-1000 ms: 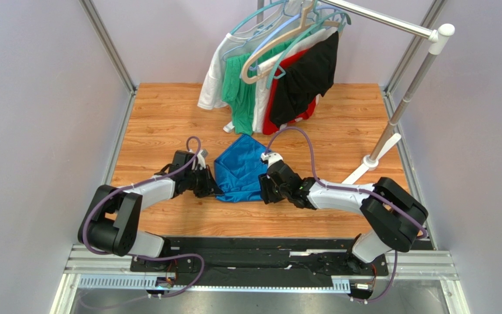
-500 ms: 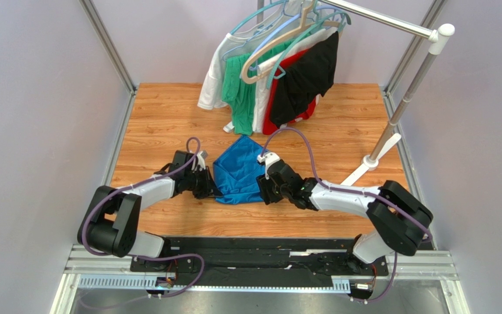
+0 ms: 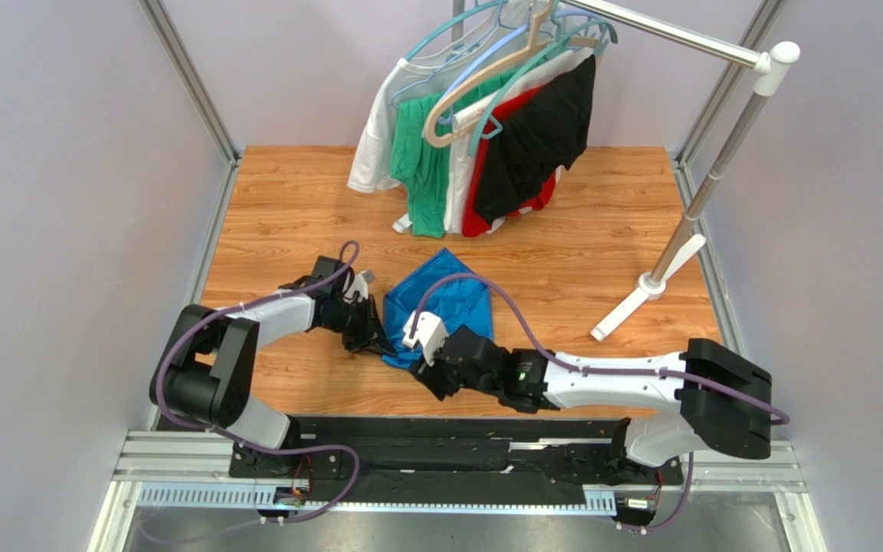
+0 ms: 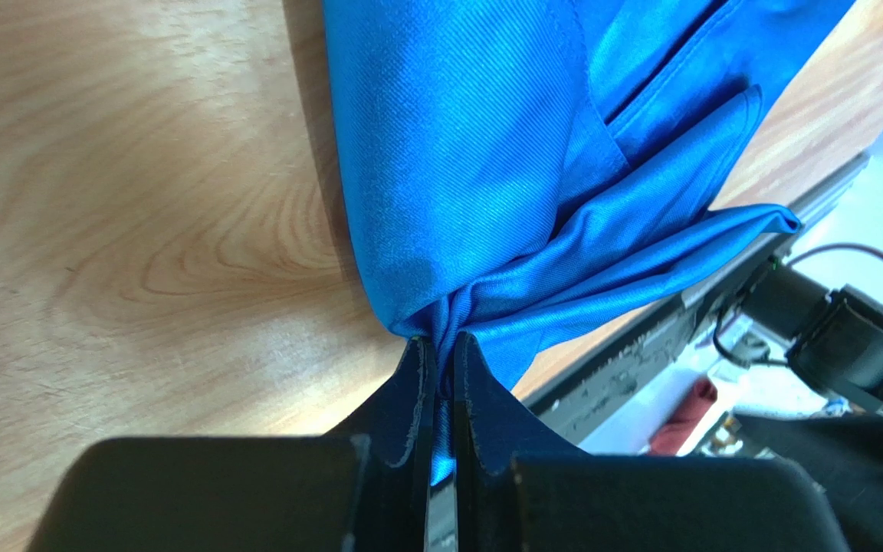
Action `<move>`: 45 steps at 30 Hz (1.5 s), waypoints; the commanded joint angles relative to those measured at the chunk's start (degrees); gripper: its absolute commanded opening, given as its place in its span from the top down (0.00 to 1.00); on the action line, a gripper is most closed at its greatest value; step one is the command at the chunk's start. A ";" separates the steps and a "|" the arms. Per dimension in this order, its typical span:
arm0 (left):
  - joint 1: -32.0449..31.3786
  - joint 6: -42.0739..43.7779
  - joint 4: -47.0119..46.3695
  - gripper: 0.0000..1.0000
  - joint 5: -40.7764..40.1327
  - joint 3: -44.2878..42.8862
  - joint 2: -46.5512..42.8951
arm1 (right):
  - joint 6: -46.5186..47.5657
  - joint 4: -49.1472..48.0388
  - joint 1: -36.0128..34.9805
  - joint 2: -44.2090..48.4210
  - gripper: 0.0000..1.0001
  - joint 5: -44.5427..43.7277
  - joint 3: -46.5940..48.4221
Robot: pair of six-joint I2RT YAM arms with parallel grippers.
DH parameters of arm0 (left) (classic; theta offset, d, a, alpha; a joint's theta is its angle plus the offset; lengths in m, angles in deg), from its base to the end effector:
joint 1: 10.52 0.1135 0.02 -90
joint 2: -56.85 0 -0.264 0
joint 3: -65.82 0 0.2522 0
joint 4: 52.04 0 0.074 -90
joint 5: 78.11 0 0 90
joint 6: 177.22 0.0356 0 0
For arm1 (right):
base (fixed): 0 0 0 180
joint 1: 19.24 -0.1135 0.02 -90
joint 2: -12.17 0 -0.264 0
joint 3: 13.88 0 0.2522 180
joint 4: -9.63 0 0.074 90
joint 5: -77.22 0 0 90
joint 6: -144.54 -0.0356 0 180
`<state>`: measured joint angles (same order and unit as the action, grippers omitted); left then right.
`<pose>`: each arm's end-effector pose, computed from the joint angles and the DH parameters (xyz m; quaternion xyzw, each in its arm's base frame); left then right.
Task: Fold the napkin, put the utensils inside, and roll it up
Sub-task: Roll the napkin with the utensil
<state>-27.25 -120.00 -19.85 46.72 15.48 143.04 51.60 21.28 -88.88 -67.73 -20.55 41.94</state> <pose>0.2292 -0.0901 0.1335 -0.0743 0.9355 -0.3429 0.0420 0.1063 0.2727 0.2067 -0.4623 0.7587 0.2207 0.4025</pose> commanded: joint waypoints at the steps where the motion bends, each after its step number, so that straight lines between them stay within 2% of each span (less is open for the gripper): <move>1: 0.12 7.26 10.88 1.00 -0.10 -5.87 -0.15 | 5.92 -6.76 -4.61 -2.19 0.50 -5.84 -0.66; 4: 0.12 10.52 14.69 1.00 -1.78 -7.45 0.03 | 7.51 -8.61 -6.46 -4.73 0.50 -7.52 -0.23; 10: 0.12 13.00 16.63 1.00 2.87 -8.07 3.98 | 8.65 -9.67 -9.36 -10.53 0.50 -11.21 1.88; 17: 0.12 15.11 19.36 1.00 5.77 -9.65 6.79 | 11.73 -10.45 -13.75 -17.92 0.50 -22.18 5.40; 23: 0.12 15.20 19.53 1.00 6.65 -9.83 7.76 | 13.04 -11.78 -16.13 -21.44 0.50 -27.81 6.54; 33: 0.12 15.28 19.80 1.00 7.44 -9.83 8.55 | 13.57 -11.69 -16.31 -26.80 0.62 -34.76 8.12; 38: 0.12 15.37 19.71 1.00 7.80 -9.74 8.73 | 13.75 -11.25 -16.31 -28.12 0.65 -34.24 8.73; 45: 0.12 15.55 19.53 1.00 8.68 -9.65 9.34 | 13.49 -7.92 -14.91 -28.74 0.79 -29.85 10.05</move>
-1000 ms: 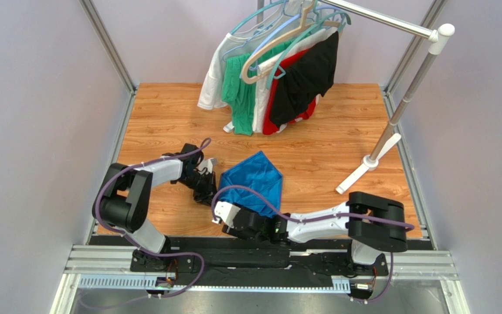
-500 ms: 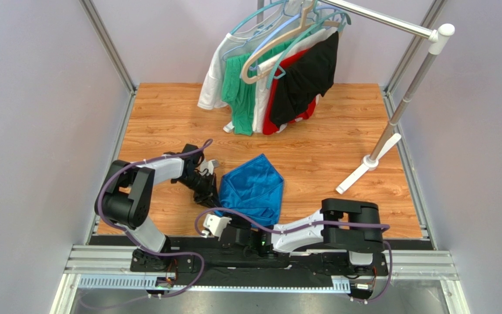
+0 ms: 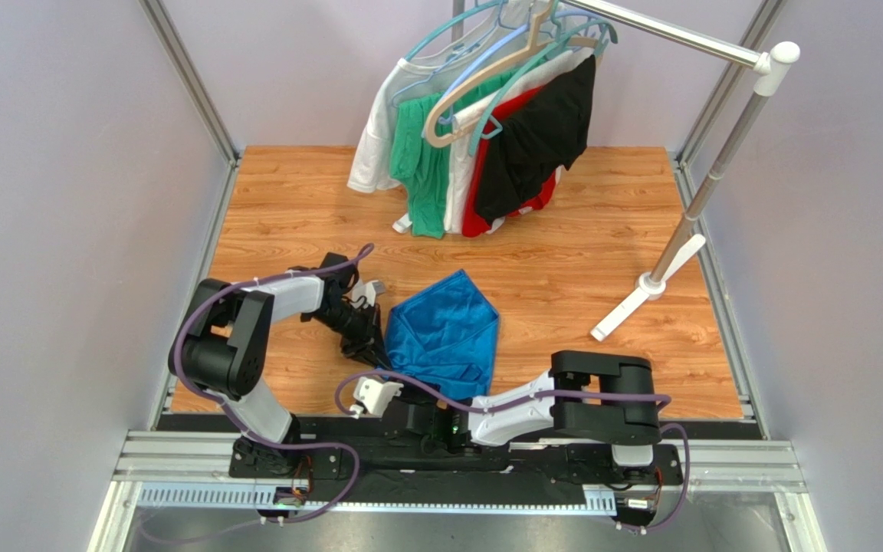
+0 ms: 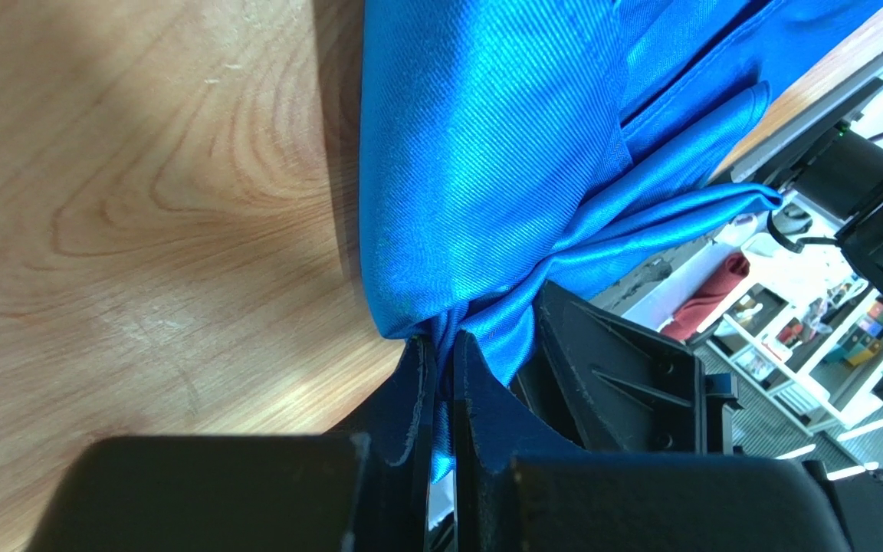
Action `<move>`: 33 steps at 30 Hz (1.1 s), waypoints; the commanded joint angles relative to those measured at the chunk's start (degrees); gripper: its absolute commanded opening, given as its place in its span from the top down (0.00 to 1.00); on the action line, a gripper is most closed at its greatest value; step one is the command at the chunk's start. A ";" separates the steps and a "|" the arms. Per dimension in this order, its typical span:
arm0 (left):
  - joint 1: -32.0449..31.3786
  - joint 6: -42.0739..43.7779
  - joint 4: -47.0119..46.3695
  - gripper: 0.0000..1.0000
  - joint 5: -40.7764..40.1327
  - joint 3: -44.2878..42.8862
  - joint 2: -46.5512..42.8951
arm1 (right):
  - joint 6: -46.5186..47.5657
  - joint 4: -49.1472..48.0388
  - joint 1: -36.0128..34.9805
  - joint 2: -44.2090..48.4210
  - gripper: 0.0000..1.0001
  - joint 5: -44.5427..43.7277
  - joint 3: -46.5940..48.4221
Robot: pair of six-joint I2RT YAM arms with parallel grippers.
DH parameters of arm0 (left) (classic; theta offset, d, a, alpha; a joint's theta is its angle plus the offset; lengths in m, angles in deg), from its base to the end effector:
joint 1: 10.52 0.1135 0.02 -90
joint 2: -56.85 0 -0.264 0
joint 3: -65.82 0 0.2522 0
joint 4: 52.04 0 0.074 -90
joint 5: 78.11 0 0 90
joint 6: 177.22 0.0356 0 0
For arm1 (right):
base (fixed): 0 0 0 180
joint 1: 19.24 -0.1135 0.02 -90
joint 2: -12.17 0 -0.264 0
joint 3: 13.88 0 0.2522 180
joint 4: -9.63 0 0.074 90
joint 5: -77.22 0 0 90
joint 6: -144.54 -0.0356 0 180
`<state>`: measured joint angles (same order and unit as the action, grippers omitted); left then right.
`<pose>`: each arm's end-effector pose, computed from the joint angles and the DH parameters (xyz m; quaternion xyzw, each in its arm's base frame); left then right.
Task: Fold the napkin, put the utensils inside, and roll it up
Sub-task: Roll the napkin with the utensil
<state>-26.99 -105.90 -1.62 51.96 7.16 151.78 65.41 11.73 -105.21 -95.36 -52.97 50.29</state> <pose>0.2350 -0.0934 0.1262 0.0082 -0.9391 0.3347 0.0775 0.0478 0.3514 0.1200 -0.5637 0.6742 -0.0352 0.4759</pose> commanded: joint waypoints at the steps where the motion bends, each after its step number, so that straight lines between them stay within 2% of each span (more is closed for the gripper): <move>1: -0.14 1.36 1.30 1.00 3.43 -1.33 0.60 | -0.50 1.99 1.68 -1.02 0.81 3.18 1.79; 6: -0.14 1.54 1.22 1.00 3.87 -1.33 0.69 | -0.59 4.36 2.74 -0.93 0.99 6.52 2.06; 13: -0.06 1.63 1.13 1.00 3.87 -1.76 -0.54 | -0.41 6.21 3.18 -0.06 1.00 11.52 2.06; 14: -0.05 1.63 1.13 0.94 3.52 -1.76 -1.15 | -0.50 6.04 3.53 0.38 1.00 12.14 1.54; 16: 0.12 1.54 0.95 0.89 3.26 -1.68 -1.77 | -1.03 6.04 4.06 1.96 1.00 13.81 1.01; 17: 0.21 1.45 0.95 0.79 2.99 -1.76 -2.47 | -1.12 6.04 4.76 2.58 1.00 15.73 0.31; 19: 0.65 1.54 1.04 0.65 2.73 -1.76 -3.44 | -1.55 5.95 5.64 4.34 1.00 19.24 -0.31; 20: 0.82 1.36 1.13 0.54 1.94 -1.76 -4.31 | -1.64 6.03 6.69 4.78 1.00 20.31 -0.58; 23: 2.05 1.19 1.22 0.42 0.71 -1.76 -6.59 | -1.73 5.95 8.53 6.36 1.00 24.70 -1.46; 25: 3.19 0.66 1.30 0.37 -0.25 -1.68 -7.74 | -1.65 5.95 9.85 7.41 1.00 27.77 -2.07; 29: 4.16 -0.48 1.39 0.35 -3.68 -1.59 -12.21 | -1.73 5.42 12.32 9.08 1.00 33.76 -3.04; 33: 4.60 -5.22 -1.85 0.34 -6.49 1.21 -18.11 | -1.56 5.07 15.13 11.28 1.00 39.65 -4.01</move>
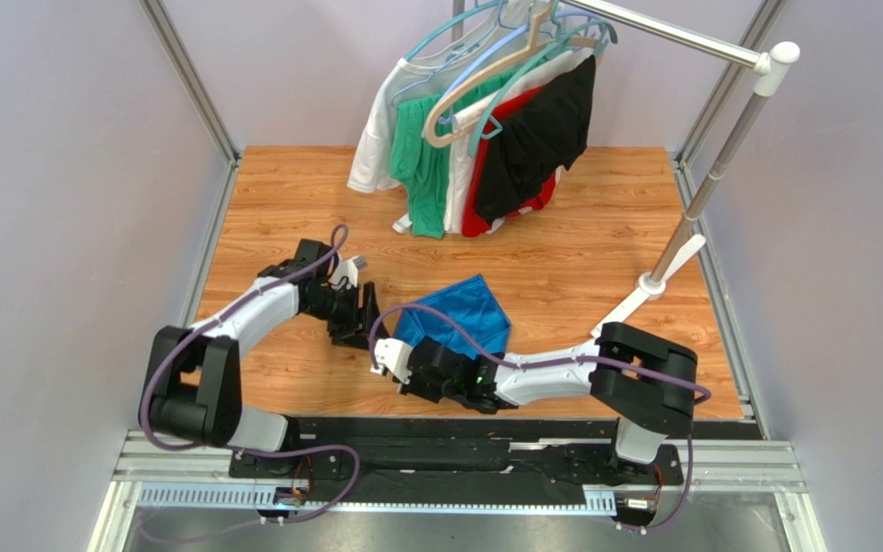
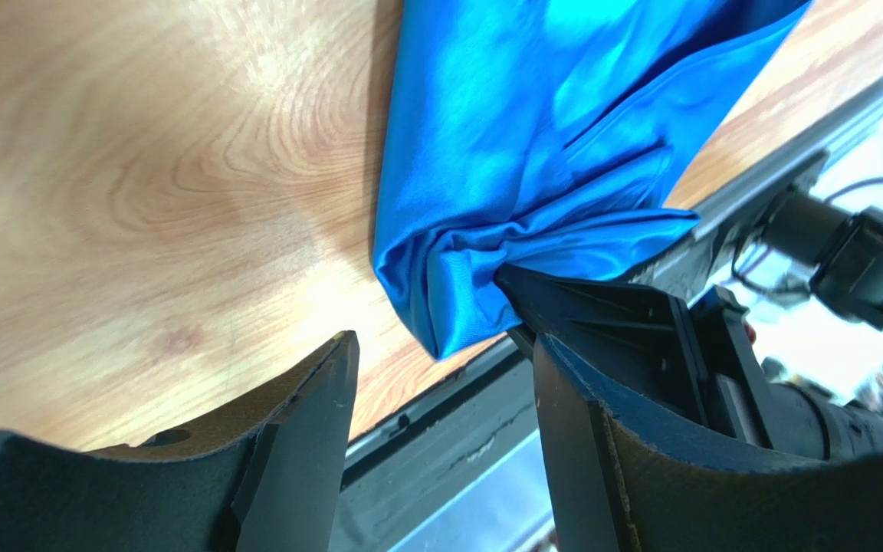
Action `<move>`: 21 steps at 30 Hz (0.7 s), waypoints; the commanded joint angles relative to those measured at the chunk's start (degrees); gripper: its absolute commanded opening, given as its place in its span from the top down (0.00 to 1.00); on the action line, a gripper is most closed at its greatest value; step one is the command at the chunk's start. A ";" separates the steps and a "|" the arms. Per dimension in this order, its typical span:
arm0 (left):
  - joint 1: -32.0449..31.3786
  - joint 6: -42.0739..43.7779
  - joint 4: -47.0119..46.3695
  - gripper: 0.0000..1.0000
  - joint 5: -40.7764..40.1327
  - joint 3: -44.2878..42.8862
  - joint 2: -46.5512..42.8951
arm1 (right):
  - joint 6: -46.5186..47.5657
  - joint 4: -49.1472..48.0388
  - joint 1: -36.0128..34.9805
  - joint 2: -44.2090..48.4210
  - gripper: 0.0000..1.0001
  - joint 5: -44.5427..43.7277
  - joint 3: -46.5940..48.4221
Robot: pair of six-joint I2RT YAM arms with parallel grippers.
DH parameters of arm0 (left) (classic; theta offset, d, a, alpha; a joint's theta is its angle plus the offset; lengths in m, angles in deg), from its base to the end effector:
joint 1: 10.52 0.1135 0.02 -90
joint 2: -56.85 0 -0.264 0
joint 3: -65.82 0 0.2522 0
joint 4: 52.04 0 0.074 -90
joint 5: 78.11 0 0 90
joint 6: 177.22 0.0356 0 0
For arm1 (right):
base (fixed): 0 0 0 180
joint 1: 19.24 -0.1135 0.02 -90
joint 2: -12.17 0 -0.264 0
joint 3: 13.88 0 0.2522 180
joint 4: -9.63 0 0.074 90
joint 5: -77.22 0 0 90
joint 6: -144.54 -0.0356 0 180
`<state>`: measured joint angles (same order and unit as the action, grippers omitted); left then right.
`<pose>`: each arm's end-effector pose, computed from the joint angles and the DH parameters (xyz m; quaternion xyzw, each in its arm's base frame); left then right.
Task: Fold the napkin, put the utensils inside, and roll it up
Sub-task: Roll the napkin with the utensil
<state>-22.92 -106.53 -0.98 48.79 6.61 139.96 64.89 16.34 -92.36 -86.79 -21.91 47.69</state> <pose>0.2352 -0.0736 0.1745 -0.0153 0.9412 -0.3357 0.0337 0.1041 0.3236 0.1452 -0.5879 0.7056 0.1399 0.3700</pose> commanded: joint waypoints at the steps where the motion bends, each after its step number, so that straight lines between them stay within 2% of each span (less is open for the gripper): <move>1: 0.54 -7.03 -5.02 0.34 -5.07 2.64 -7.60 | -1.03 0.46 3.50 2.89 1.00 12.60 -1.49; 3: 0.45 -9.94 -8.36 0.34 -6.23 5.79 -11.73 | -0.77 0.72 4.65 3.42 1.00 15.26 -1.49; 8: -0.07 -19.44 -26.11 0.35 -9.83 16.69 -23.15 | -0.68 2.91 8.61 3.33 1.00 24.06 0.17; 15: -2.97 -18.93 -43.43 0.36 -15.80 27.95 -32.30 | -0.15 5.55 12.48 0.61 1.00 33.72 3.34; 21: -4.12 -14.80 -56.78 0.36 -11.87 33.66 -35.38 | -1.03 6.78 15.55 0.52 1.00 41.71 4.48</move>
<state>-26.68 -123.95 -42.88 35.35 37.43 106.39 64.69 22.42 -78.55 -85.83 11.01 49.79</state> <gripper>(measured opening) 0.644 0.034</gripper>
